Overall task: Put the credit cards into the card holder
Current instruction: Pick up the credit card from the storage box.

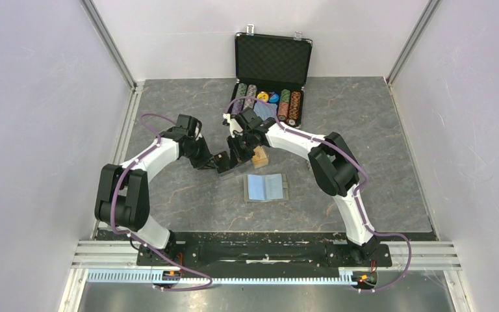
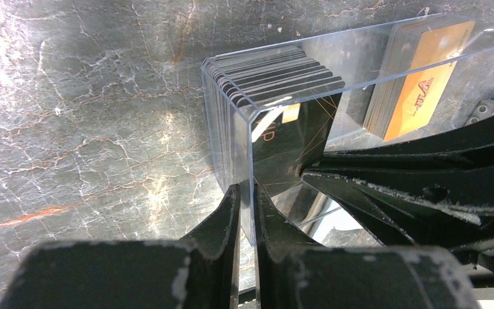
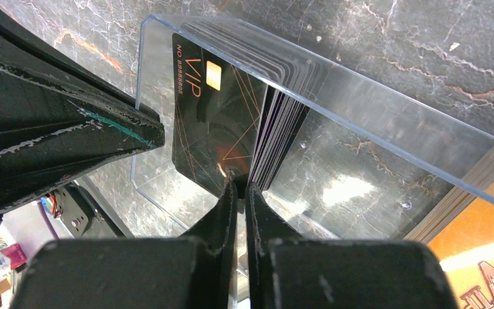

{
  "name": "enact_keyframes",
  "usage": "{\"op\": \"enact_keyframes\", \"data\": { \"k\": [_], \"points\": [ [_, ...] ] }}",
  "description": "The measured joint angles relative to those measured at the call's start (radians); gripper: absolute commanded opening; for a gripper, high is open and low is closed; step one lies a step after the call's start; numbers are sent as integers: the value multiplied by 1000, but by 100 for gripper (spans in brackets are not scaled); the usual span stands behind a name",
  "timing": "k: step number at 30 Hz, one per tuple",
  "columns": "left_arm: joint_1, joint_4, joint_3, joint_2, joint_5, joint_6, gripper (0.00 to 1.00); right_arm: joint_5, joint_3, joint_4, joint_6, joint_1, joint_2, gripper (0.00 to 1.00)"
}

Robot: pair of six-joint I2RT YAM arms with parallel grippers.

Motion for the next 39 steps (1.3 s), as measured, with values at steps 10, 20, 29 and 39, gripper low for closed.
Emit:
{"op": "enact_keyframes", "data": {
  "k": [10, 20, 29, 39],
  "points": [
    [0, 0, 0, 0, 0, 0, 7, 7, 2, -8, -11, 5, 0, 10],
    [0, 0, 0, 0, 0, 0, 7, 8, 15, -29, -10, 5, -3, 0],
    [0, 0, 0, 0, 0, 0, 7, 8, 36, -45, -6, 7, -3, 13],
    [0, 0, 0, 0, 0, 0, 7, 1, 49, -48, 6, 13, -12, 17]
  ]
}}
